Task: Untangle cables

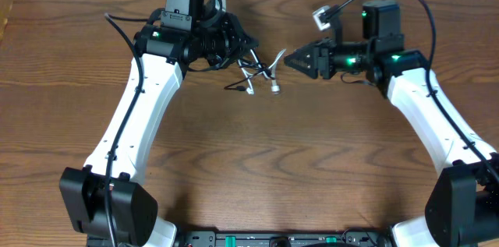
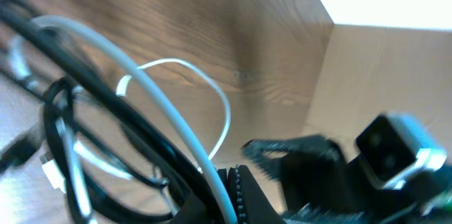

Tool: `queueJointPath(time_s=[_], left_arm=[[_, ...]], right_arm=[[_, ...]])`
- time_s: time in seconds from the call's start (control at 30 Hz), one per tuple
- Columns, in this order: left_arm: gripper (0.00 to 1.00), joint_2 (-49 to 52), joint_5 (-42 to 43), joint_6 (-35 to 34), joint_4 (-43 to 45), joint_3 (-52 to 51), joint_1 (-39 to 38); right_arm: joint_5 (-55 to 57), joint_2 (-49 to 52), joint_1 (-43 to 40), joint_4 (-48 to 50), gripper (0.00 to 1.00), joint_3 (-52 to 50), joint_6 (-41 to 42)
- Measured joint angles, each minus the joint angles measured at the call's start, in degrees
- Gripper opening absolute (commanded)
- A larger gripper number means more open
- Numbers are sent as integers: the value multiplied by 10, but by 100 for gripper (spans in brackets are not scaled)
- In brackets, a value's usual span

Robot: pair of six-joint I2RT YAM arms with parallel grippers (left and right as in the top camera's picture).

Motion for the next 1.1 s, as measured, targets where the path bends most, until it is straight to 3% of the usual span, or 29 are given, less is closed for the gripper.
queueJointPath(time_s=[0.33, 0.73, 0.87, 1.1], left_arm=[[8, 0, -5, -257, 0, 0, 1], [8, 0, -7, -347, 0, 0, 3], [7, 0, -8, -376, 1, 0, 3], [8, 0, -41, -436, 12, 0, 3]], right_arm=[[90, 0, 31, -5, 53, 0, 28], [146, 6, 52, -37, 53, 0, -35], [195, 10, 68, -35, 54, 0, 18], [293, 14, 125, -15, 49, 0, 222]])
